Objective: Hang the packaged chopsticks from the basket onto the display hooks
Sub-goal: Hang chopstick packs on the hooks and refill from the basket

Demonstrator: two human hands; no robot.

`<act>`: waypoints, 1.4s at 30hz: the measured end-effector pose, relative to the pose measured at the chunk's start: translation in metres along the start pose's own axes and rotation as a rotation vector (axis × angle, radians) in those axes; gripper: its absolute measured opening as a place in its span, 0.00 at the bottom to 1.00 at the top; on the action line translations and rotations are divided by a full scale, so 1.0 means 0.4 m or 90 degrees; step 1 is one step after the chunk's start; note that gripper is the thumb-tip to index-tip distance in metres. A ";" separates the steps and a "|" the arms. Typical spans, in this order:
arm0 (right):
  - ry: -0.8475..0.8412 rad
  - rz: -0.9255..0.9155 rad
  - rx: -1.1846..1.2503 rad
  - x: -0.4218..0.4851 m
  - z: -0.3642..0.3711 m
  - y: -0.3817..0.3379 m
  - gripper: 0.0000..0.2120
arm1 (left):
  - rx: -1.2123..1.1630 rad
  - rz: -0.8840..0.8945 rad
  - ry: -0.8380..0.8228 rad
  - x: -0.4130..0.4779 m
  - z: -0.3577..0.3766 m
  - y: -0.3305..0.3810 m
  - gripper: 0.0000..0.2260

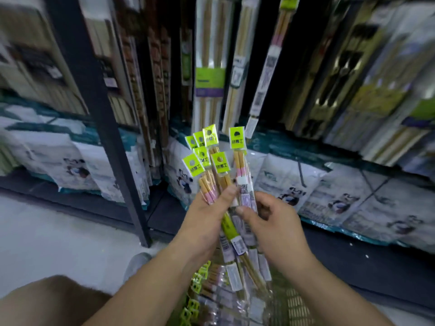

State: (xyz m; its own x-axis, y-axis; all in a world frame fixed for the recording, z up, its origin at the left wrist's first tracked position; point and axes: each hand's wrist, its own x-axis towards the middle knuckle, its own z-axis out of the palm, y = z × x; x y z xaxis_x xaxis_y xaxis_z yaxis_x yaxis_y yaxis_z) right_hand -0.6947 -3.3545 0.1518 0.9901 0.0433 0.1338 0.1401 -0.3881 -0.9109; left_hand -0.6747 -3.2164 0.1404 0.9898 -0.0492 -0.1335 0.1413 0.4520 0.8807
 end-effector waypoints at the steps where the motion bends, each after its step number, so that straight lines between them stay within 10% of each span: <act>1: 0.014 0.001 0.035 0.010 -0.007 -0.022 0.11 | 0.000 0.010 -0.003 0.001 0.009 0.024 0.22; 13: 0.177 -0.086 -0.069 0.131 -0.057 -0.149 0.03 | 0.018 0.104 -0.048 0.113 0.082 0.185 0.05; 42: 0.203 -0.113 0.114 0.329 -0.181 -0.411 0.13 | 0.084 0.124 -0.056 0.176 0.034 0.213 0.10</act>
State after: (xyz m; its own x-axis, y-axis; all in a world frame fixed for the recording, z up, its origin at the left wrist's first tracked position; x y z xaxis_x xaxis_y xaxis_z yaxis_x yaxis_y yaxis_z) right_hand -0.5885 -3.3518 0.3472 0.9008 -0.2032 0.3837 0.3363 -0.2323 -0.9127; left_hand -0.5925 -3.1933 0.2123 0.9955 -0.0526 0.0791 -0.0565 0.3411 0.9383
